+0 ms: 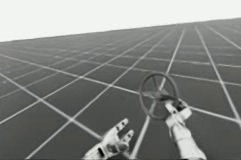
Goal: Pick up and drop off the object
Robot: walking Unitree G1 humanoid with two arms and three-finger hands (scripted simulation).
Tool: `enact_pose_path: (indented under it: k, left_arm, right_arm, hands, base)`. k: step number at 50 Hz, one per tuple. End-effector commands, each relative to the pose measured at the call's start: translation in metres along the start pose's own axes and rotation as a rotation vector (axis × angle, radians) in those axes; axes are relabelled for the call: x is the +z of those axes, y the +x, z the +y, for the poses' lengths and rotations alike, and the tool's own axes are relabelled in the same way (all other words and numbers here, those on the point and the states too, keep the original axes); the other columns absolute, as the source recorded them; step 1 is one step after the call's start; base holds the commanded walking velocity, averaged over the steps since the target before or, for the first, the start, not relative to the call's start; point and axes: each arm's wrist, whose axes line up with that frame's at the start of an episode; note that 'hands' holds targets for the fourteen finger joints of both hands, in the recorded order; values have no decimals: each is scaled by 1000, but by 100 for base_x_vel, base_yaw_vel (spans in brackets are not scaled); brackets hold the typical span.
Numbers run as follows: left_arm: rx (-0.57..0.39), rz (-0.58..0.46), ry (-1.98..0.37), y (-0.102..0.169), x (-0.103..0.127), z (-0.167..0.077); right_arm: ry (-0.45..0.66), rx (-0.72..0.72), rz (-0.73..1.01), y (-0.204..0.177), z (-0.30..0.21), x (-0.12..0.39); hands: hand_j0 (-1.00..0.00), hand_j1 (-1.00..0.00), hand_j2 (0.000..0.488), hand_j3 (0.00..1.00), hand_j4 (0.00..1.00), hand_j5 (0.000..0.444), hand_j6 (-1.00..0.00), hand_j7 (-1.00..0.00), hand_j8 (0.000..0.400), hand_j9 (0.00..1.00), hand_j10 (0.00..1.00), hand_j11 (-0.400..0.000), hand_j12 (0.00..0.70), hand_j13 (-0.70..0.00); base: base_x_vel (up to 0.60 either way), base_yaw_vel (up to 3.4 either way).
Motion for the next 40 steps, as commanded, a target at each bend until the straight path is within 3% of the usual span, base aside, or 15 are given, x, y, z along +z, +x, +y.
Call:
enact_pose_path:
  k: [1,40]
  left_arm:
    - [-7,-13,-14,-2,0,3]
    - [-7,-13,-14,-2,0,3]
  right_arm:
    - [4,32,-33,-7,10,8]
    - [4,32,-33,-7,10,8]
  hands:
    - [0,0,0,1000,1000,0,0,0,0,1000,1000,-400,0,-700]
    - [0,0,0,1000,1000,0,0,0,0,1000,1000,-400,0,-700]
  base:
    - [60,-4]
    - [53,-14]
